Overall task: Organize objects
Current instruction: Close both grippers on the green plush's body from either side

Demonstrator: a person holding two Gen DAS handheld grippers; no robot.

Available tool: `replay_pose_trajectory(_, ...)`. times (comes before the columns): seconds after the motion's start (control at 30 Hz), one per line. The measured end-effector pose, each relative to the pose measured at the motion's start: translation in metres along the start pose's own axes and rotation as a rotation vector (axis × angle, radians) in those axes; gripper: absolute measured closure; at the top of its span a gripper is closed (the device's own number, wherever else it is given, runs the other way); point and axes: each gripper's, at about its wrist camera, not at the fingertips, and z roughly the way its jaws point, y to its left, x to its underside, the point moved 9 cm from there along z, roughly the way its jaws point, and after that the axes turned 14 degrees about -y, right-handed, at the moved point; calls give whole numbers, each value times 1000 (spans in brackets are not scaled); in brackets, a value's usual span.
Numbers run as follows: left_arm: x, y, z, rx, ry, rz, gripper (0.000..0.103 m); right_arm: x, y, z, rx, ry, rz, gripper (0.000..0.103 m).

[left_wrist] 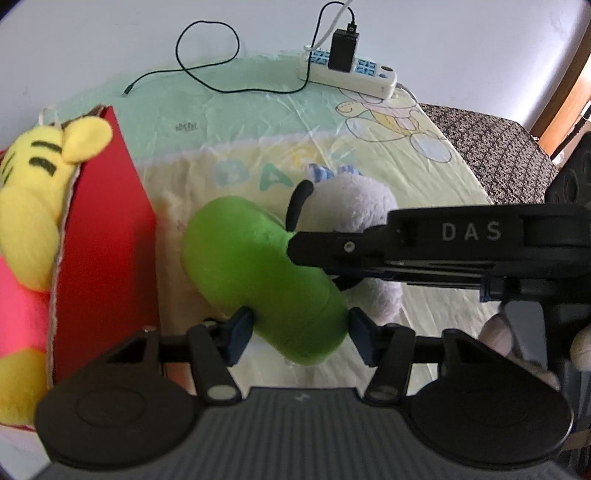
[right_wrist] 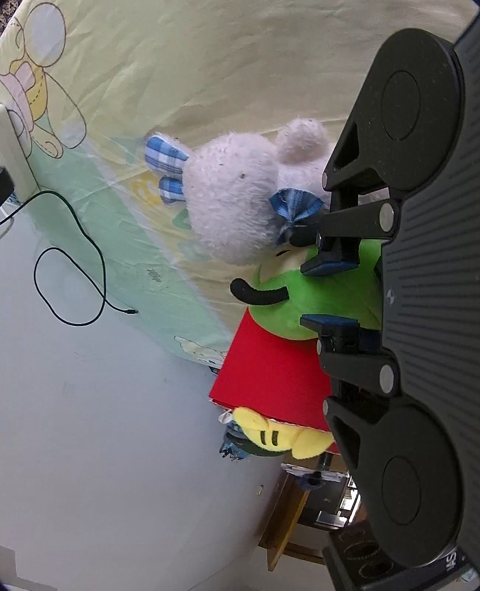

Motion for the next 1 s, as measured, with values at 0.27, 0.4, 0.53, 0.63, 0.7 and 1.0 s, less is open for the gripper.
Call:
replay_pose_trajectory(0.27,15,-10,-15,63,33,19,45,11,22,-25,-73,14,16,78)
replay_pose_trajectory(0.4,25,-28,-34,168,27,42,48,40,35,-38,-105,104,15,79)
replay_pose_trajectory(0.53,34,-42,-51,199,7,117,44,49,47,-58,-85,43,-123,79)
replay_pose_trajectory(0.63,44,-38,-52,166,14,139,43,37,43,-66,-48,-25,-151,79)
replay_pose_trajectory(0.7,47,-34,-50,155,21,118,43,24,34,-66,-2,-79,-145,77)
replay_pose_trajectory(1.0,39,-3,-36,46,26,-5,39,1,8,-15,69,-111,-77,76)
